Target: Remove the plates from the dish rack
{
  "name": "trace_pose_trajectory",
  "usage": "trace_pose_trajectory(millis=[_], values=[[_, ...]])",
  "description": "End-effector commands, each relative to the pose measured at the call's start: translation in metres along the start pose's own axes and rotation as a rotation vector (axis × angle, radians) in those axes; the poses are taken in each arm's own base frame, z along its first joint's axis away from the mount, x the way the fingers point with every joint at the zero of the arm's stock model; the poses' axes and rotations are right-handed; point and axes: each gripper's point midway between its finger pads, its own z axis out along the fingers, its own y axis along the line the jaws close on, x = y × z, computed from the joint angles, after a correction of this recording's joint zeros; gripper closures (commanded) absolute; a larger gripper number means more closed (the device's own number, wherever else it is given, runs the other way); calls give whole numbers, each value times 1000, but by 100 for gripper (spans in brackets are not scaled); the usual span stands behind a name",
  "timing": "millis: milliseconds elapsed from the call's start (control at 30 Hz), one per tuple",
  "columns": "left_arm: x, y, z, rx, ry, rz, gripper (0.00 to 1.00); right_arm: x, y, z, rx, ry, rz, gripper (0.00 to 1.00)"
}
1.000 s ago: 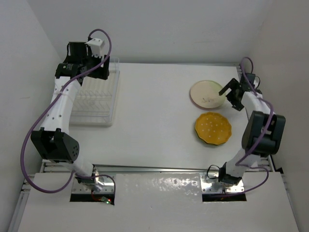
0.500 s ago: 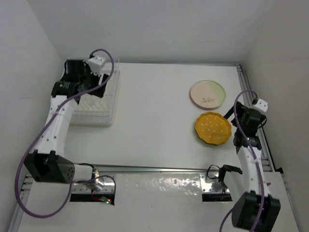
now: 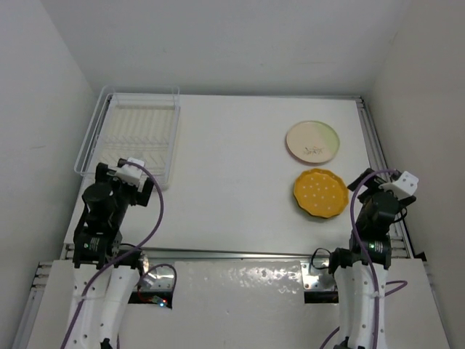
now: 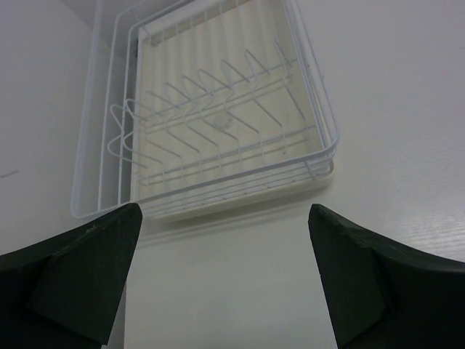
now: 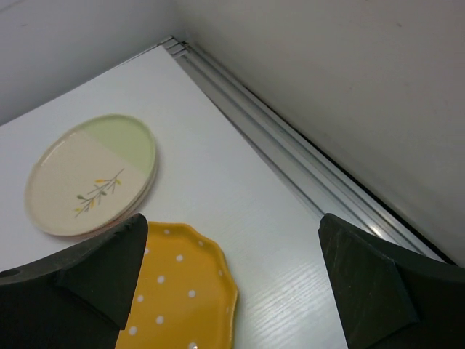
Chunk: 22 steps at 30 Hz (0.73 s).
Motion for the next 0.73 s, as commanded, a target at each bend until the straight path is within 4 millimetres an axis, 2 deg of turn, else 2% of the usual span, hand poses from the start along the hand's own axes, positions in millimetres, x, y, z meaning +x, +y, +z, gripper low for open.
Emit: trace_pose_trajectory(millis=[0, 133, 233, 400, 700], values=[[11, 16, -1, -118, -5, -10, 2, 2, -19, -4, 97, 11, -40, 1], [18, 22, -1, -174, 5, -52, 0, -7, -22, -6, 107, -5, -67, 1], [14, 23, 0, -174, 14, -97, 0, -10, -22, -7, 109, -16, -53, 1], [-5, 29, -5, -180, -6, -147, 0, -4, -15, -10, 67, 7, -28, 1], [-12, 35, -13, -210, -65, -122, 0, -10, -9, -13, 27, -32, -18, 1]])
